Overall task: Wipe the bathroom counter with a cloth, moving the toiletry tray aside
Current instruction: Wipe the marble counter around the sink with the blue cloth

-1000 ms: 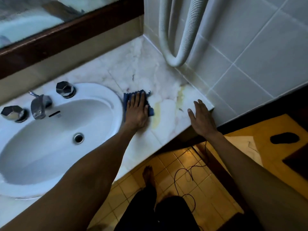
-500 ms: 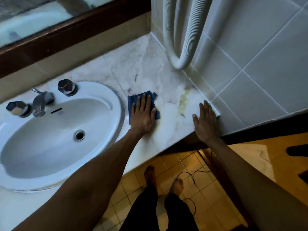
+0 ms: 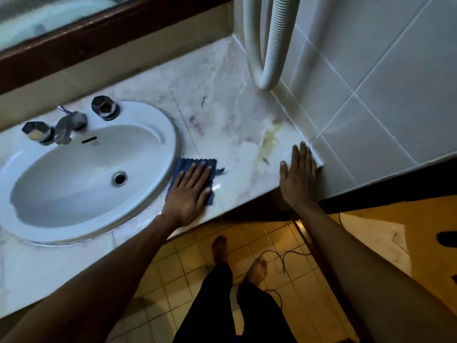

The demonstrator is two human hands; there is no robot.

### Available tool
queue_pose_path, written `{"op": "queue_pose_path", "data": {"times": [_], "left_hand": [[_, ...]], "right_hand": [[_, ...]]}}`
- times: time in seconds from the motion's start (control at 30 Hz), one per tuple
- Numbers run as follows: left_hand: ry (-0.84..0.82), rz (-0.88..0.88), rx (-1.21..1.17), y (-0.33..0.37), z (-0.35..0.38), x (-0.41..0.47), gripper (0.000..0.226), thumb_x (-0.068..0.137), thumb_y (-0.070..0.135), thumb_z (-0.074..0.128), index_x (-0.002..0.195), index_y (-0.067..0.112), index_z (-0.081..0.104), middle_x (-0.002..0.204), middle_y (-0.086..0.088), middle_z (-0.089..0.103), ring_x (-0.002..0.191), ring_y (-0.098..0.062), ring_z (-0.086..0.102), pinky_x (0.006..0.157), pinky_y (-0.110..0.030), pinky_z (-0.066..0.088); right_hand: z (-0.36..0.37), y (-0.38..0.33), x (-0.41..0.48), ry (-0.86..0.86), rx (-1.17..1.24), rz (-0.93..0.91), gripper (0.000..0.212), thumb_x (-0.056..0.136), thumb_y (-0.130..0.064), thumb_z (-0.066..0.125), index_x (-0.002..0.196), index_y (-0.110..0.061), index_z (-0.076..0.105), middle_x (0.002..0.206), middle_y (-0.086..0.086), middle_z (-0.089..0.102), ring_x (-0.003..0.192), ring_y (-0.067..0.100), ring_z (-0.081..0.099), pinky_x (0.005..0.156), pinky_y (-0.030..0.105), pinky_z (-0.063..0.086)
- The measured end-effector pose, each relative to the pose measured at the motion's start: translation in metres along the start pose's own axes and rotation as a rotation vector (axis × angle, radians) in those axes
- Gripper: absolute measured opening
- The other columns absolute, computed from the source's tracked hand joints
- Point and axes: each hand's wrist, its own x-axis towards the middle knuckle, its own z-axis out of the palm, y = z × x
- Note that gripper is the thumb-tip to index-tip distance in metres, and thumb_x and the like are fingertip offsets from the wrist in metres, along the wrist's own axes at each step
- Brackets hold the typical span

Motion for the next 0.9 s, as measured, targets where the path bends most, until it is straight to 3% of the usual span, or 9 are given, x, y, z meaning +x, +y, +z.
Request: {"op": "queue_pose_path", "data": {"times": [0.1, 0.17, 0.3, 0.43, 0.6, 0.8, 0.9], "left_hand": [[0.091, -0.275, -0.069, 0.024, -0.002, 0.057, 0.061, 0.104, 0.044, 0.02, 0.16, 0.024, 0.008, 0.168, 0.001, 0.003, 0.155, -0.019, -0.002, 0.125, -0.046, 0.003], [0.121, -0.359, -0.109, 0.06, 0.002, 0.087, 0.062, 0.105, 0.043, 0.019, 0.16, 0.02, 0.006, 0.168, -0.003, 0.002, 0.155, -0.022, -0.004, 0.125, -0.047, 0.0], [0.094, -0.178, -0.13, 0.113, 0.017, 0.07, 0.061, 0.106, 0.044, 0.019, 0.161, 0.021, 0.006, 0.169, 0.001, 0.002, 0.155, -0.019, -0.008, 0.125, -0.046, 0.002], [0.038, 0.078, -0.042, 0.073, 0.018, 0.0, 0.059, 0.107, 0.046, 0.023, 0.16, 0.028, 0.005, 0.168, 0.008, 0.001, 0.155, -0.013, -0.007, 0.125, -0.044, 0.008], [0.012, -0.038, -0.014, -0.002, 0.0, -0.006, 0.06, 0.104, 0.051, 0.015, 0.159, 0.033, 0.006, 0.167, 0.01, 0.0, 0.155, -0.013, -0.004, 0.125, -0.044, 0.009], [0.094, -0.375, -0.135, 0.044, 0.007, 0.057, 0.061, 0.105, 0.043, 0.019, 0.161, 0.023, 0.005, 0.169, -0.001, 0.002, 0.155, -0.021, -0.006, 0.125, -0.046, -0.002], [0.103, -0.243, -0.103, 0.075, 0.017, 0.034, 0.061, 0.105, 0.043, 0.022, 0.161, 0.022, 0.008, 0.168, 0.001, 0.004, 0.155, -0.02, -0.004, 0.125, -0.045, 0.001]], "right_hand": [[0.003, 0.002, 0.0, 0.003, -0.009, -0.011, 0.061, 0.104, -0.039, 0.032, 0.154, -0.007, 0.023, 0.164, 0.014, 0.017, 0.151, 0.028, 0.016, 0.121, 0.044, 0.018], [0.004, 0.006, 0.002, -0.01, -0.018, -0.021, 0.062, 0.104, -0.04, 0.032, 0.155, -0.007, 0.021, 0.164, 0.014, 0.015, 0.152, 0.028, 0.015, 0.122, 0.044, 0.017], [-0.001, 0.011, 0.002, -0.042, -0.032, -0.065, 0.067, 0.102, -0.045, 0.029, 0.156, -0.007, 0.019, 0.165, 0.014, 0.014, 0.152, 0.028, 0.014, 0.122, 0.044, 0.016], [-0.003, 0.011, 0.0, -0.035, -0.032, -0.067, 0.067, 0.101, -0.046, 0.028, 0.155, -0.007, 0.021, 0.164, 0.014, 0.016, 0.152, 0.028, 0.016, 0.121, 0.046, 0.018], [-0.003, 0.01, -0.001, -0.049, -0.032, -0.062, 0.066, 0.102, -0.044, 0.028, 0.156, -0.007, 0.02, 0.165, 0.014, 0.014, 0.152, 0.028, 0.014, 0.121, 0.045, 0.015], [-0.002, 0.011, 0.0, -0.058, -0.045, -0.063, 0.064, 0.103, -0.042, 0.031, 0.156, -0.007, 0.019, 0.165, 0.014, 0.013, 0.152, 0.028, 0.012, 0.121, 0.043, 0.012], [-0.003, 0.01, 0.0, -0.049, -0.038, -0.066, 0.064, 0.103, -0.042, 0.031, 0.155, -0.007, 0.02, 0.165, 0.014, 0.014, 0.152, 0.028, 0.014, 0.121, 0.043, 0.014]]}}
